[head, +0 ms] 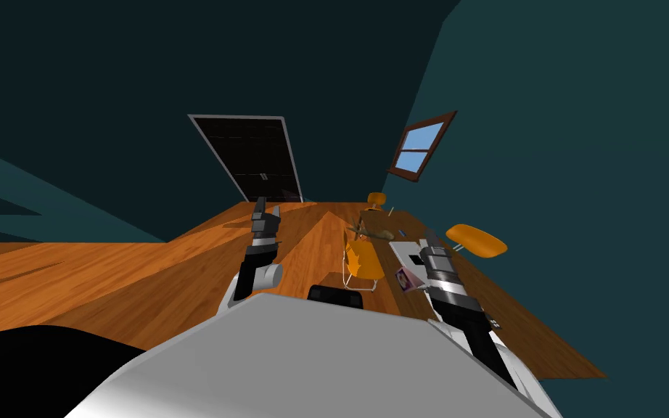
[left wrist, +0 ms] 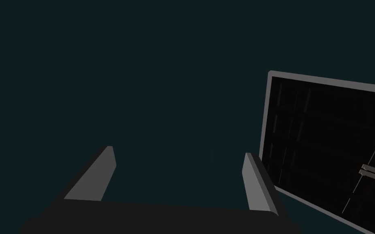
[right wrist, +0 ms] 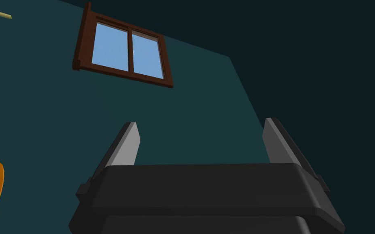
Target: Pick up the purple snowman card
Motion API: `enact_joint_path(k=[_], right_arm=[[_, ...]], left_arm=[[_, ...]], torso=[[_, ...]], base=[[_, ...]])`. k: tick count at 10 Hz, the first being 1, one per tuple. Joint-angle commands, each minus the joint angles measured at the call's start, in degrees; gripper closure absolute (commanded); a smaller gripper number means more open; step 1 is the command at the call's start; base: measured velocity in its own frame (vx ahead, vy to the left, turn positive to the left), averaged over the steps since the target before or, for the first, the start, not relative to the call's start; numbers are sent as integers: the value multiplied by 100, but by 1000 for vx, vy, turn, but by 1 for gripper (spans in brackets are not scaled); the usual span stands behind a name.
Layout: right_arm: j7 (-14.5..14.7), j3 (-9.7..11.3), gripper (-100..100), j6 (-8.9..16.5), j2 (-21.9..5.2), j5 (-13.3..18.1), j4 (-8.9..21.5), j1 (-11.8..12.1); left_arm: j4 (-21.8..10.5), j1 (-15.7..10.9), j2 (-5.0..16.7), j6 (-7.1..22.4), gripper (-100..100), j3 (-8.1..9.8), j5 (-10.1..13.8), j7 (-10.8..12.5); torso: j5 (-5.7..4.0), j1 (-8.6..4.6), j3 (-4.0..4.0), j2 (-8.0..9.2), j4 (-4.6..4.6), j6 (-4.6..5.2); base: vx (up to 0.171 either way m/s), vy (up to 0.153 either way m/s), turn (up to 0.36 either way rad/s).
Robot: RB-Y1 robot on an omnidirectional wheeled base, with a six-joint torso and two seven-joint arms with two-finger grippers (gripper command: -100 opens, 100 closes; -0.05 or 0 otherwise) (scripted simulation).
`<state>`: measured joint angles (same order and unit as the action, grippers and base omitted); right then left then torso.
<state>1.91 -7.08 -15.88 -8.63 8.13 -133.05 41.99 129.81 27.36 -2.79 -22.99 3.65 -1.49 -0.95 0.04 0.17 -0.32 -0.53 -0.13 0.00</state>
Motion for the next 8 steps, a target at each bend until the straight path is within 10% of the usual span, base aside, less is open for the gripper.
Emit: enact_joint_path(k=[1, 8], right_arm=[[29, -104, -100, 164, -79, 69, 152, 160], [48, -181, -100, 305, -135, 135, 230, 360]], left_arm=[[0, 0, 0, 0, 0, 0, 0, 0], [-1, -1, 0, 0, 0, 0, 0, 0]], torso=[[0, 0, 0, 0, 0, 0], [-2, -7, 33, 54, 14, 2]], base=[[81, 19, 166], [-3, -3, 10]])
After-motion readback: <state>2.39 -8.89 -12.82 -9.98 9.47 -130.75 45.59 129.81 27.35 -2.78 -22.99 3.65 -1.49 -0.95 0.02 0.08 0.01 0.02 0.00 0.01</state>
